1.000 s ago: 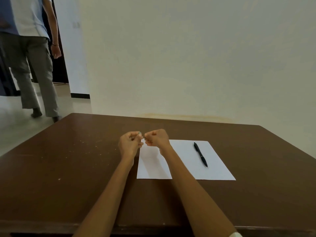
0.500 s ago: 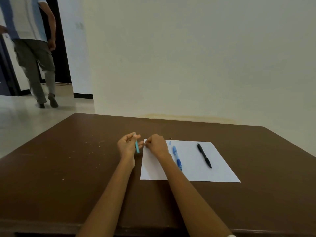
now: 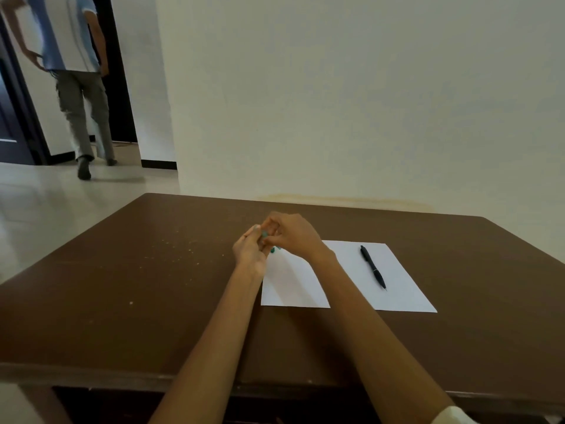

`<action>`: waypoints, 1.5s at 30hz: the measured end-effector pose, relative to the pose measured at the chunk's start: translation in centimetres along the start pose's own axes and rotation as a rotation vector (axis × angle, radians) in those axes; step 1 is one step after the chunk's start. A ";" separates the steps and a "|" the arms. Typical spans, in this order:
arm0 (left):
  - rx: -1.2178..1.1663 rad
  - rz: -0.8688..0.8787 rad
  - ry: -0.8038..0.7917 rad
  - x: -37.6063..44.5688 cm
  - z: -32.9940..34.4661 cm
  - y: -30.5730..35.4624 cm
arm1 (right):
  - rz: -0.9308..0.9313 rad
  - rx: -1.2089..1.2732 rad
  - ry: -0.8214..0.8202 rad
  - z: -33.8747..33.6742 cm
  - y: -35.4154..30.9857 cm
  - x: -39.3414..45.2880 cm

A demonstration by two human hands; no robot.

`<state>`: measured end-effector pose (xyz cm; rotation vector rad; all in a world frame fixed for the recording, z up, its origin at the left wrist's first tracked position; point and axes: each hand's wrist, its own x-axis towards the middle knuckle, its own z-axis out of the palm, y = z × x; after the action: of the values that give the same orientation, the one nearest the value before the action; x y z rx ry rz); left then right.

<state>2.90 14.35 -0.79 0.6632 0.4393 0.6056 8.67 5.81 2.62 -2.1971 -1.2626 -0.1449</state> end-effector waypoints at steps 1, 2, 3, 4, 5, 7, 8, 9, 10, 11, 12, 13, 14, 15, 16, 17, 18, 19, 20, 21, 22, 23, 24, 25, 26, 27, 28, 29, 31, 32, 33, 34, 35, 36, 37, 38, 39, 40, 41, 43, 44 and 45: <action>0.002 -0.013 -0.020 -0.1 0.2 -0.2 | -0.007 -0.029 0.011 -0.1 0.3 -0.1; 0.006 -0.024 -0.042 -0.3 0.4 -0.4 | -0.014 -0.059 0.016 -0.2 0.5 -0.2; -0.002 -0.037 -0.066 -0.4 0.5 -0.5 | -0.022 -0.081 0.016 -0.4 0.8 -0.2; -0.026 -0.056 -0.094 -0.6 0.5 -0.6 | -0.029 -0.098 0.015 -0.6 1.1 -0.2; -0.069 -0.083 -0.128 -0.7 0.4 -0.5 | -0.035 -0.111 0.013 -0.9 1.3 -0.1; -0.226 -0.154 -0.195 -0.9 -0.2 -0.1 | -0.042 -0.120 -0.003 -1.3 1.7 -0.1; -0.307 -0.186 -0.211 -0.8 -0.5 0.2 | -0.048 -0.124 -0.031 -1.4 1.7 -0.1; -0.368 -0.213 -0.222 -0.7 -0.9 0.4 | -0.063 -0.142 -0.073 -1.5 1.8 0.0; -0.405 -0.234 -0.230 -0.6 -1.1 0.5 | -0.084 -0.170 -0.120 -1.4 1.7 0.1; -0.431 -0.252 -0.241 -0.6 -1.3 0.6 | -0.104 -0.191 -0.161 -1.4 1.6 0.1; -0.446 -0.267 -0.248 -0.7 -1.4 0.6 | -0.122 -0.194 -0.189 -1.3 1.5 0.1; -0.453 -0.278 -0.249 -0.7 -1.4 0.6 | -0.138 -0.180 -0.206 -1.3 1.4 0.1; -0.451 -0.283 -0.247 -0.7 -1.5 0.6 | -0.153 -0.164 -0.214 -1.3 1.4 0.1; -0.448 -0.282 -0.242 -0.8 -1.5 0.6 | -0.164 -0.155 -0.218 -1.3 1.3 0.1; -0.445 -0.279 -0.238 -0.7 -1.5 0.6 | -0.170 -0.157 -0.222 -1.4 1.3 0.0; -0.440 -0.274 -0.235 -0.8 -1.6 0.6 | -0.173 -0.165 -0.224 -1.5 1.2 0.0; -0.431 -0.270 -0.234 -0.8 -1.5 0.5 | -0.175 -0.177 -0.226 -1.5 1.1 0.0; -0.421 -0.267 -0.230 -0.8 -1.5 0.5 | -0.177 -0.190 -0.228 -1.6 0.9 0.1; -0.413 -0.265 -0.224 -0.8 -1.5 0.5 | -0.177 -0.202 -0.228 -1.6 0.7 0.1; -0.407 -0.265 -0.219 -0.8 -1.5 0.5 | -0.174 -0.211 -0.226 -1.7 0.5 0.2; -0.403 -0.266 -0.215 -0.8 -1.4 0.4 | -0.174 -0.224 -0.225 -1.7 0.3 0.2; -0.400 -0.268 -0.210 -0.8 -1.5 0.4 | -0.177 -0.241 -0.226 -1.7 0.2 0.3; -0.395 -0.271 -0.206 -0.8 -1.5 0.4 | -0.181 -0.263 -0.229 -1.7 0.0 0.3; -0.392 -0.276 -0.203 -0.9 -1.5 0.3 | -0.182 -0.286 -0.233 -1.8 -0.1 0.3; -0.389 -0.280 -0.198 -0.9 -1.6 0.3 | -0.180 -0.310 -0.235 -1.8 -0.3 0.3; -0.388 -0.284 -0.193 -0.9 -1.6 0.3 | -0.179 -0.333 -0.234 -1.9 -0.3 0.3; -0.386 -0.285 -0.188 -1.0 -1.6 0.3 | -0.179 -0.352 -0.229 -2.0 -0.3 0.3; -0.385 -0.285 -0.183 -1.0 -1.5 0.3 | -0.179 -0.365 -0.220 -2.1 -0.3 0.3; -0.385 -0.285 -0.175 -1.0 -1.4 0.3 | -0.175 -0.388 -0.202 -2.2 -0.1 0.4; -0.383 -0.284 -0.174 -0.9 -1.4 0.3 | -0.173 -0.400 -0.192 -2.3 0.0 0.4; -0.379 -0.283 -0.174 -0.9 -1.3 0.2 | -0.171 -0.412 -0.183 -2.2 0.1 0.4; -0.375 -0.282 -0.175 -0.9 -1.3 0.2 | -0.169 -0.422 -0.177 -2.2 0.2 0.4; -0.369 -0.283 -0.176 -0.9 -1.3 0.2 | -0.167 -0.432 -0.173 -2.2 0.2 0.4; -0.362 -0.285 -0.177 -0.9 -1.3 0.2 | -0.166 -0.442 -0.172 -2.1 0.3 0.5; -0.355 -0.287 -0.177 -0.9 -1.2 0.2 | -0.167 -0.450 -0.173 -2.1 0.3 0.5; -0.350 -0.288 -0.176 -0.9 -1.2 0.2 | -0.170 -0.462 -0.172 -2.1 0.3 0.5; -0.346 -0.289 -0.174 -0.8 -1.2 0.2 | -0.177 -0.477 -0.169 -2.1 0.3 0.5; -0.341 -0.288 -0.175 -0.9 -1.2 0.2 | -0.187 -0.490 -0.164 -2.1 0.2 0.5; -0.337 -0.286 -0.175 -0.9 -1.1 0.2 | -0.195 -0.496 -0.159 -2.1 0.1 0.5; -0.327 -0.283 -0.171 -1.0 -1.2 0.3 | -0.209 -0.495 -0.156 -2.1 -0.1 0.5; -0.325 -0.282 -0.169 -1.0 -1.2 0.2 | -0.217 -0.499 -0.158 -2.1 -0.2 0.5; -0.323 -0.282 -0.167 -1.0 -1.2 0.2 | -0.223 -0.504 -0.165 -2.1 -0.3 0.5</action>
<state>1.38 14.37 -1.31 0.3313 0.2642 0.3392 9.10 5.13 4.68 -2.5165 -1.7112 -0.4175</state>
